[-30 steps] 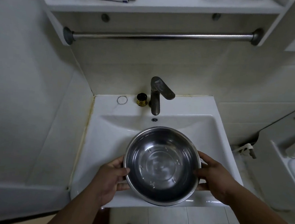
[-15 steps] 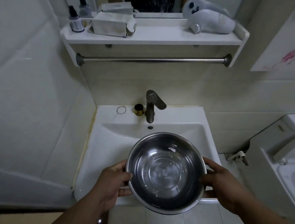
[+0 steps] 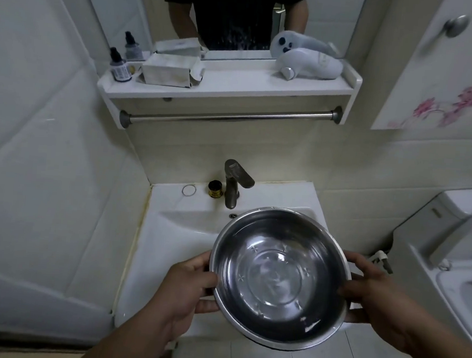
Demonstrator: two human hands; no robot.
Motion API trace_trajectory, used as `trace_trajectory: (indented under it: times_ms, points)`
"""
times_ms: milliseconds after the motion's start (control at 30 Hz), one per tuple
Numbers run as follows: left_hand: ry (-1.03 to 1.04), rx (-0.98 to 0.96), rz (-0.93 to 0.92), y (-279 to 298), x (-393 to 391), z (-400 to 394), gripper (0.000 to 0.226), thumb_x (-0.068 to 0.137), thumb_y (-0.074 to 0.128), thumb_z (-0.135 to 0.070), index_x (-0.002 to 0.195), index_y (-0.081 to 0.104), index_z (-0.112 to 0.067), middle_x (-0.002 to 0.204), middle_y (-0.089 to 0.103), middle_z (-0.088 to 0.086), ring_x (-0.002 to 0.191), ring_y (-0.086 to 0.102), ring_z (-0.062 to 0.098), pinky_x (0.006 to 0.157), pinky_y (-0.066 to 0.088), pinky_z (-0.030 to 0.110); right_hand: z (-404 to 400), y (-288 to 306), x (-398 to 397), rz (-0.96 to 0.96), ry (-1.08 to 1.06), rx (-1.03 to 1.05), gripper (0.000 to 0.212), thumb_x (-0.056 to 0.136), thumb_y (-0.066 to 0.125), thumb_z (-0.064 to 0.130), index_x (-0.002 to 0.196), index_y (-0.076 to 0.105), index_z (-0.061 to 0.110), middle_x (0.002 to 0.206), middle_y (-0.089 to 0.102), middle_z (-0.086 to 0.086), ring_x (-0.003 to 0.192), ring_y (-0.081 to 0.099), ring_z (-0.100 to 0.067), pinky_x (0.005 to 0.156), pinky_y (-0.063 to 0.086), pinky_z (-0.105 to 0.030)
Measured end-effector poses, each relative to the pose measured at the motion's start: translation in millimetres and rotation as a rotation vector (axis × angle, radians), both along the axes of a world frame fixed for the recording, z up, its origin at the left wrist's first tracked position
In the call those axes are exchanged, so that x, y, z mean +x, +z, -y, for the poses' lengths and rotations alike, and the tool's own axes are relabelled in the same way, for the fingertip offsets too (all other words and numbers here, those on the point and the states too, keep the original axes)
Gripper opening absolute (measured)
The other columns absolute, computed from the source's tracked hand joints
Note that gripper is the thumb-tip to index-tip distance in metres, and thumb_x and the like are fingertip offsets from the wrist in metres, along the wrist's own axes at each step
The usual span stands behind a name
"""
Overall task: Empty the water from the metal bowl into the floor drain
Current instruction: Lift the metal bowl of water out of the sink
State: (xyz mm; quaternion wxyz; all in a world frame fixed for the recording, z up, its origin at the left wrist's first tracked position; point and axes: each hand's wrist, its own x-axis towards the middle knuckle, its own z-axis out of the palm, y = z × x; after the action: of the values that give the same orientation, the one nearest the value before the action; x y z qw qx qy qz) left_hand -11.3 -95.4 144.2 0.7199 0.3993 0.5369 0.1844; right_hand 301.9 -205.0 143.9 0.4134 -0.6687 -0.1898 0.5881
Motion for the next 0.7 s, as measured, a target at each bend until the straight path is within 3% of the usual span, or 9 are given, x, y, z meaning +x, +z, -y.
trace_trajectory:
  times_ms: [133, 367, 700]
  points:
    - [-0.02, 0.033, 0.005, 11.9, 9.4, -2.6, 0.05, 0.083, 0.063, 0.005, 0.107, 0.082, -0.035, 0.094, 0.081, 0.01, 0.076, 0.076, 0.023, 0.066, 0.062, 0.035, 3.8, 14.6, 9.4, 0.009, -0.003, 0.012, 0.063, 0.083, 0.057, -0.02, 0.118, 0.071, 0.032, 0.103, 0.078, -0.019, 0.07, 0.073, -0.034, 0.058, 0.063, -0.045]
    - [-0.013, 0.046, 0.001, 25.9, 20.6, -5.8, 0.049, 0.084, 0.063, 0.006, 0.1, 0.084, -0.036, 0.095, 0.082, 0.012, 0.074, 0.076, 0.023, 0.065, 0.062, 0.036, 1.5, 34.3, 17.5, 0.063, 0.003, 0.012, 0.062, 0.083, 0.057, -0.019, 0.121, 0.07, 0.029, 0.097, 0.078, -0.02, 0.073, 0.071, -0.037, 0.064, 0.064, -0.048]
    - [0.031, 0.079, -0.02, 36.5, 34.6, -8.6, 0.05, 0.086, 0.059, 0.01, 0.118, 0.076, -0.024, 0.098, 0.082, 0.017, 0.078, 0.077, 0.029, 0.065, 0.063, 0.037, -0.5, 49.5, 32.3, 0.086, 0.001, 0.012, 0.06, 0.087, 0.055, -0.016, 0.127, 0.065, 0.027, 0.088, 0.078, -0.022, 0.069, 0.073, -0.033, 0.058, 0.061, -0.041]
